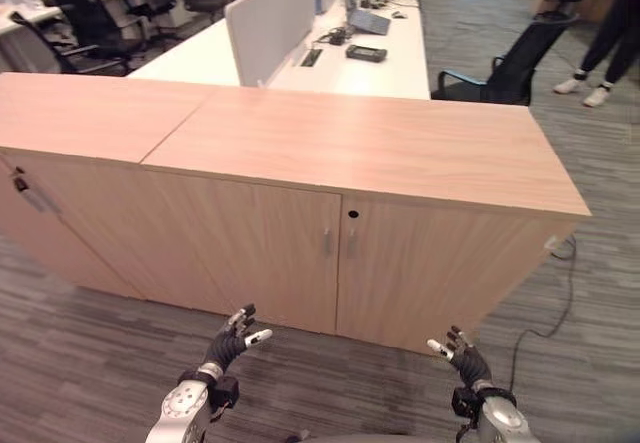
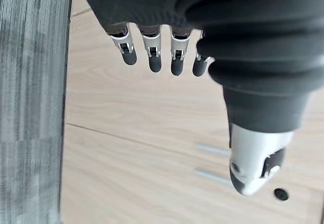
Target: Put the empty folder in the office cabinet
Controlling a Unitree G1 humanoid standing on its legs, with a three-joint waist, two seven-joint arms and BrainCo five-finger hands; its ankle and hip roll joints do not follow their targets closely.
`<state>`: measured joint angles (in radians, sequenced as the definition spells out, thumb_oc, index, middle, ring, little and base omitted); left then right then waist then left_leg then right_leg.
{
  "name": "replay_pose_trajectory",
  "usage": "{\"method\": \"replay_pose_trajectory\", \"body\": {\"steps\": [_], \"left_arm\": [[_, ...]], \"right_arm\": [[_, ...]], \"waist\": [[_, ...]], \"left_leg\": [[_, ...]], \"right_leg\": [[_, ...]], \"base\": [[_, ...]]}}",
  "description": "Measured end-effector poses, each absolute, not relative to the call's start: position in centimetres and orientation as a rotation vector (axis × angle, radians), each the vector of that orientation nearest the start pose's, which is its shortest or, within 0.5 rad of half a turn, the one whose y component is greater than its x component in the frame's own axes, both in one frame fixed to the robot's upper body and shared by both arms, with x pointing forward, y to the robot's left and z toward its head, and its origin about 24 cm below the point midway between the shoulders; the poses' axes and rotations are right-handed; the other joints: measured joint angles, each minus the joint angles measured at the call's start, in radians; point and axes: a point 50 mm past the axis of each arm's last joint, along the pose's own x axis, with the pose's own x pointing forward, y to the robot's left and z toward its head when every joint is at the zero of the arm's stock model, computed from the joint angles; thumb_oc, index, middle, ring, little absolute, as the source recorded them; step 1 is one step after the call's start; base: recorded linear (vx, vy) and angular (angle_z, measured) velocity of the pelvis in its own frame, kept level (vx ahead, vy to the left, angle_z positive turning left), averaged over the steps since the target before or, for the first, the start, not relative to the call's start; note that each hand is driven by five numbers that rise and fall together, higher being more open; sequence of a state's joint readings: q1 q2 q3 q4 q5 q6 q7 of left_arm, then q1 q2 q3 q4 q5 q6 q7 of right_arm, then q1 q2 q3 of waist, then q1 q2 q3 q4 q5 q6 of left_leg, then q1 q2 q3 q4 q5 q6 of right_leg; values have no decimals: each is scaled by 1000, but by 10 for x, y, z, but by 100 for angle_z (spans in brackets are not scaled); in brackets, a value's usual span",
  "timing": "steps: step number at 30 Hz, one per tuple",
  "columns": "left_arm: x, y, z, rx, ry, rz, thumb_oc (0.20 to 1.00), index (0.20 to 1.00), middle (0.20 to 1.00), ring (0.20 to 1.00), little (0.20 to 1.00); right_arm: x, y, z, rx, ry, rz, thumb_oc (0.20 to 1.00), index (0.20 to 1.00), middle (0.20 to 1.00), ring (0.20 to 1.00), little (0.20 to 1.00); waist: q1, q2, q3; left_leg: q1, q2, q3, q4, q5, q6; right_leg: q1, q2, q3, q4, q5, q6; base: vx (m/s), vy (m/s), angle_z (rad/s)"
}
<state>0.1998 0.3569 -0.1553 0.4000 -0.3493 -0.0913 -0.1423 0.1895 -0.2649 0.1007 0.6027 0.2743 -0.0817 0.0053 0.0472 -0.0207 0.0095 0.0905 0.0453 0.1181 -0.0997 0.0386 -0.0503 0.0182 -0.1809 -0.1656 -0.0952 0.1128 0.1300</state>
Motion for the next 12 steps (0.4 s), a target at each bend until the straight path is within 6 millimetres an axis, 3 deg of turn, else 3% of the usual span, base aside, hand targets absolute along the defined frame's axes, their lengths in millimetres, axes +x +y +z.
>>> {"method": "replay_pose_trajectory", "body": {"steps": [5, 12], "left_arm": [[167, 219, -73, 5, 545, -91, 1000, 1000, 1000, 1000, 1000], [163, 222, -78, 9, 574, -71, 1000, 1000, 1000, 1000, 1000]], "right_arm": [[132, -221, -121, -75, 803, -62, 1000, 1000, 1000, 1000, 1000], [137, -223, -119, -83, 796, -62, 1000, 1000, 1000, 1000, 1000]], "waist": [[0, 6, -7], [-10, 17, -11]], "left_leg": [[23, 0, 35, 0, -10, 3], [39, 0, 69, 0, -16, 3]], "right_leg": [[3, 1, 28, 0, 1, 1], [0, 4, 61, 0, 3, 3]], "base": [[-5, 11, -18], [0, -1, -14]]}}
